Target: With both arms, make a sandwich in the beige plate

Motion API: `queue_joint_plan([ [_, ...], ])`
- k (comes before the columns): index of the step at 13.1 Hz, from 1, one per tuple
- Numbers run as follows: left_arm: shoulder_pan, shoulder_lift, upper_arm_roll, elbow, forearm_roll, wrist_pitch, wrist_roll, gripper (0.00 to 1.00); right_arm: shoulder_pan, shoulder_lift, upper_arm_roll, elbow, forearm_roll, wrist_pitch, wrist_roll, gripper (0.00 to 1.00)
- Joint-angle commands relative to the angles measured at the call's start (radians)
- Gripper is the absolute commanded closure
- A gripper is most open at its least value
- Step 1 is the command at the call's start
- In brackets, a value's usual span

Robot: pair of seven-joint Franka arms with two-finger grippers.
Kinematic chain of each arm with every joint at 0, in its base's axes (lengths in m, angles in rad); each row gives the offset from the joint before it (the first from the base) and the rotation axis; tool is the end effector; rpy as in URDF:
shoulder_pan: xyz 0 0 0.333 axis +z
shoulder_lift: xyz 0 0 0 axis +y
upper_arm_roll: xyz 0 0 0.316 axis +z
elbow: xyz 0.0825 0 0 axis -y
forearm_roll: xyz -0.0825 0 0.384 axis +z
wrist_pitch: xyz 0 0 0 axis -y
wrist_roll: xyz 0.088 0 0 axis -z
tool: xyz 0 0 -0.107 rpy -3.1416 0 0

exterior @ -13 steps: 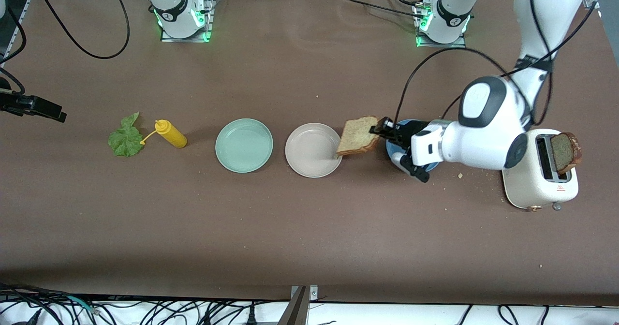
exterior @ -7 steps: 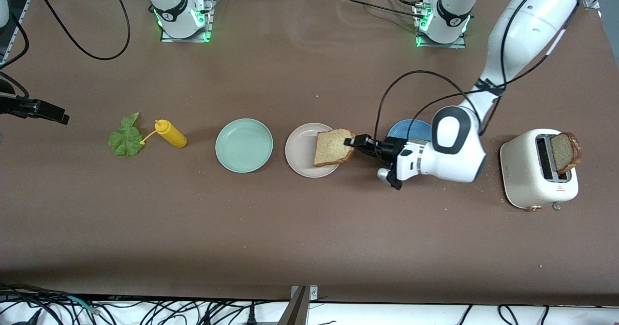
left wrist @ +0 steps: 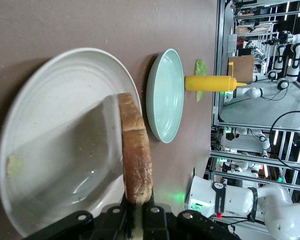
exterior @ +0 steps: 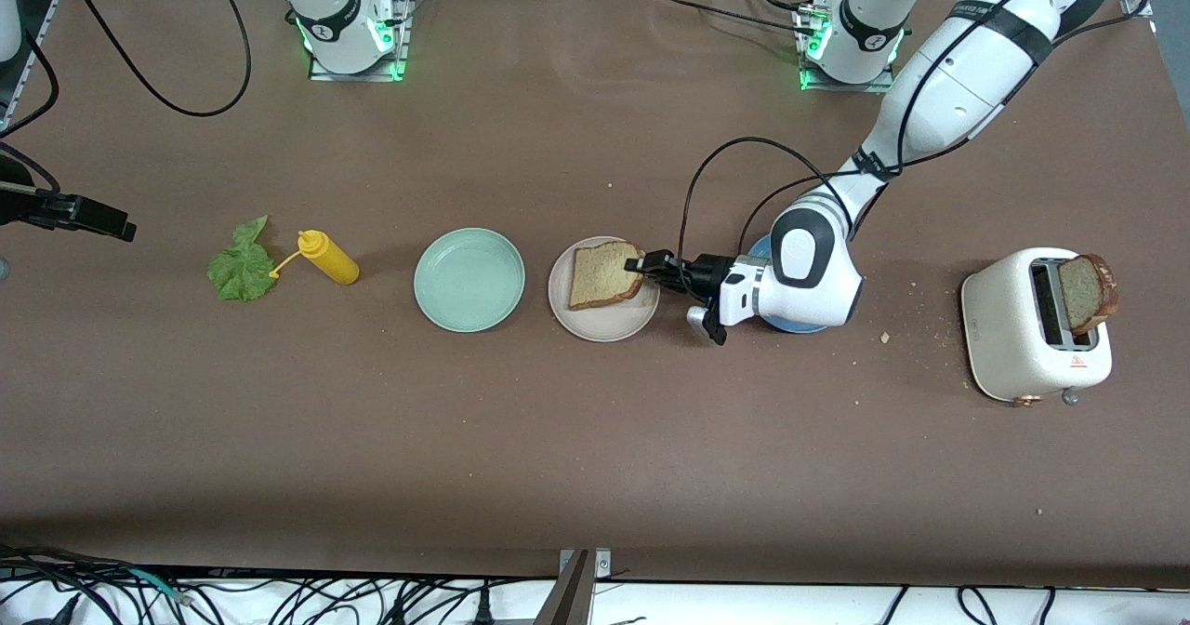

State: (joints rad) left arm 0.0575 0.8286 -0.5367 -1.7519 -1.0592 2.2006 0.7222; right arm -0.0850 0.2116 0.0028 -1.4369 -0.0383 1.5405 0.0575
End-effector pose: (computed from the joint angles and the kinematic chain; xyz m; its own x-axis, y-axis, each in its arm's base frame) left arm 0.5703 -0.3025 0.1559 0.9621 -0.2701 -0.0382 -0.0719 -0.3862 0.9196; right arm 0.6098 -0.0546 0.5613 0.9845 -0.1399 -0.1054 -0.1360 -0.9897 0.0437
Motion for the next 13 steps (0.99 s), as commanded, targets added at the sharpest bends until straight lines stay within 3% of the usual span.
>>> queue_joint_plan([
  [1,-0.011,-0.002,0.009,0.017,-0.030,0.021,0.029,0.00,-0.007,-0.001,0.000,0.006,0.020,-0.008,-0.019,0.00],
  [3,-0.018,-0.006,0.014,0.019,-0.013,0.063,0.029,0.00,-0.007,-0.003,0.000,0.006,0.020,-0.010,-0.019,0.00],
  [5,-0.031,-0.025,0.024,0.026,0.085,0.082,0.013,0.00,-0.007,-0.003,0.000,0.006,0.020,-0.010,-0.019,0.00],
  [10,-0.022,-0.182,0.030,0.028,0.538,0.081,-0.258,0.00,-0.007,0.008,0.002,-0.007,0.023,0.003,-0.033,0.00],
  [13,-0.012,-0.284,0.032,0.028,0.817,0.027,-0.416,0.00,-0.007,0.008,0.002,-0.043,0.072,0.025,-0.102,0.00],
])
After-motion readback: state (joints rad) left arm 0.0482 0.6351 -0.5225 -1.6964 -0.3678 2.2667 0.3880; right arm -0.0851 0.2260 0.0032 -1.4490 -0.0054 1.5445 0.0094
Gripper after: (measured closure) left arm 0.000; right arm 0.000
